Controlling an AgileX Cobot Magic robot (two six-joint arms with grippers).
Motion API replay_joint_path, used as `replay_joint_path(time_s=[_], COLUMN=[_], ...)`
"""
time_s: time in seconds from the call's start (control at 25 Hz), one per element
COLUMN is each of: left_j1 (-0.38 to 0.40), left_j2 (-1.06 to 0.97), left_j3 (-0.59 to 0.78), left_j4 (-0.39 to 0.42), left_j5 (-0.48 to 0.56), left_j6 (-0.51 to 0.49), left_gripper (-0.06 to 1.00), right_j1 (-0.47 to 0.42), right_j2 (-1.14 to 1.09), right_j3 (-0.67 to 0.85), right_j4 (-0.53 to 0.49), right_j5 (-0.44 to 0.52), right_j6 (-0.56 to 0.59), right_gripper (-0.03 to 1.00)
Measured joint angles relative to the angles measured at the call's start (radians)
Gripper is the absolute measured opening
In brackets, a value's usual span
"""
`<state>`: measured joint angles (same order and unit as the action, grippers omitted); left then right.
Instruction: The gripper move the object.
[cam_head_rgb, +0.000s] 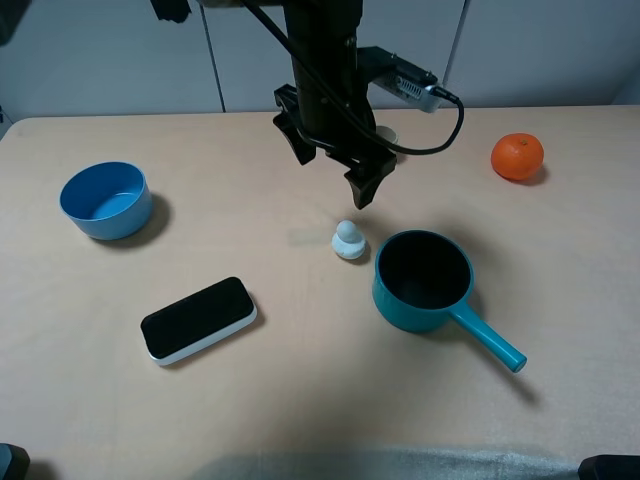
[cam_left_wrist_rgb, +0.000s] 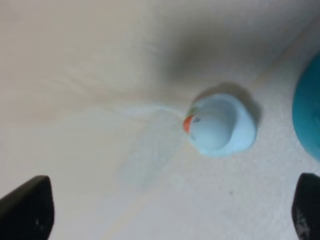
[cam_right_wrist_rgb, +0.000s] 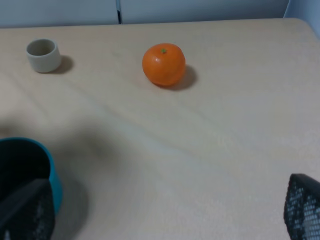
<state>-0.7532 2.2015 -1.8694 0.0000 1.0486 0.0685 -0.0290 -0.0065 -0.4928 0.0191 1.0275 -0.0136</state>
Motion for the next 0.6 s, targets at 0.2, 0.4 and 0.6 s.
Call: replay_joint_path(time_s=[0.2, 0.4, 0.6], left_j1=[0.016, 0.024, 0.03], left_j2=[-0.063, -0.134, -0.226], left_j3=[-0.003, -0.003, -0.003], left_j4=[0.01, 0.011, 0.014], left_j5=[0.054, 0.11, 0.112], left_j6=[0.0, 0.0, 0.0], left_gripper=[0.99, 0.99, 0.99], right_j1=[0.0, 0.0, 0.0], right_j2=[0.0, 0.0, 0.0], right_j3=[0.0, 0.0, 0.0], right_j4=[0.0, 0.0, 0.0], right_j5=[0.0, 0.0, 0.0], right_j6=[0.0, 0.0, 0.0], right_gripper=[0.69, 0.69, 0.69])
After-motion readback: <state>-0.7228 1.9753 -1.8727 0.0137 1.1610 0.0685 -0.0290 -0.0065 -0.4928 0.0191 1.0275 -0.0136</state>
